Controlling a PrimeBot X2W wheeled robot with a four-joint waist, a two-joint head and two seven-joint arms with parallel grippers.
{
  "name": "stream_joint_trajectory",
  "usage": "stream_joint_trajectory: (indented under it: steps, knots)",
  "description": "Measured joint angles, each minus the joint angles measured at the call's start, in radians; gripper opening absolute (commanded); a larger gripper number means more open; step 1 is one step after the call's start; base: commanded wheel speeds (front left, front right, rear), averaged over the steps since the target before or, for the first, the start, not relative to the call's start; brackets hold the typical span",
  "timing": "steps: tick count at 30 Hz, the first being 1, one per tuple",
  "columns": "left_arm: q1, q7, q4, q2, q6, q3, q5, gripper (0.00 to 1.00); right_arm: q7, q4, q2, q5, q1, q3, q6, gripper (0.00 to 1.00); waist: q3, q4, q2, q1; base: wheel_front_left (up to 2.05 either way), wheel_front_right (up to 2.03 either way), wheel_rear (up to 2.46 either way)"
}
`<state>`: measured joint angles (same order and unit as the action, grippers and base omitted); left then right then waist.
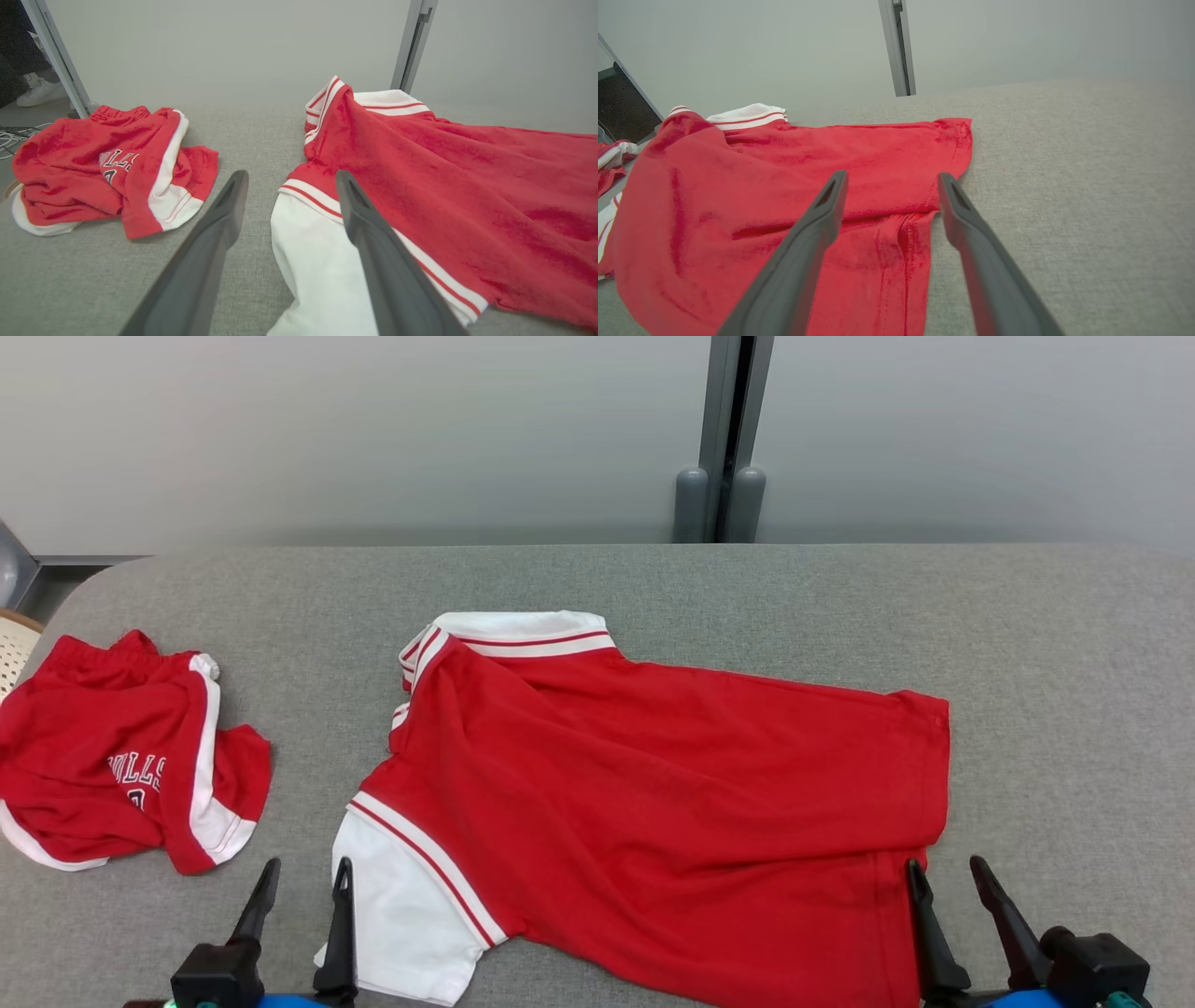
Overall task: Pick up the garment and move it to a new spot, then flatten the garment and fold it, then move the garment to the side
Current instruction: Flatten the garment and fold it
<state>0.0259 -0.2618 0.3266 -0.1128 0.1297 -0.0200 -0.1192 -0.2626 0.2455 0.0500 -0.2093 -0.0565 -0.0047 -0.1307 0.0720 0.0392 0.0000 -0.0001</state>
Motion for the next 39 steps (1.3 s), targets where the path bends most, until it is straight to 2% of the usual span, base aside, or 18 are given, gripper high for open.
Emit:
stream_joint_trajectory:
  steps: [10,21,34,39]
  knots:
    - [0.016,0.000,0.149,-0.008,0.000,0.013,-0.045,1.00,0.000,0.113,0.000,-0.023,-0.041,0.027,0.000,1.00,0.021,-0.005,0.0000,0.0000,0.00,0.00,0.00]
    - [-0.003,0.000,0.260,-0.021,0.000,-0.037,-0.109,1.00,-0.005,0.224,0.001,-0.073,-0.069,0.097,0.000,1.00,0.026,-0.016,0.0000,0.0000,0.00,0.00,0.00]
    - [-0.070,-0.009,0.374,-0.040,0.000,-0.092,-0.165,1.00,-0.011,0.230,0.006,-0.141,-0.050,0.228,0.002,1.00,0.035,-0.028,0.0000,0.0001,0.00,0.00,0.00]
    - [-0.090,-0.011,0.384,-0.052,0.000,-0.161,-0.230,1.00,-0.011,0.233,0.005,-0.154,-0.033,0.255,0.002,1.00,0.043,-0.032,0.0000,0.0001,0.00,0.00,0.00]
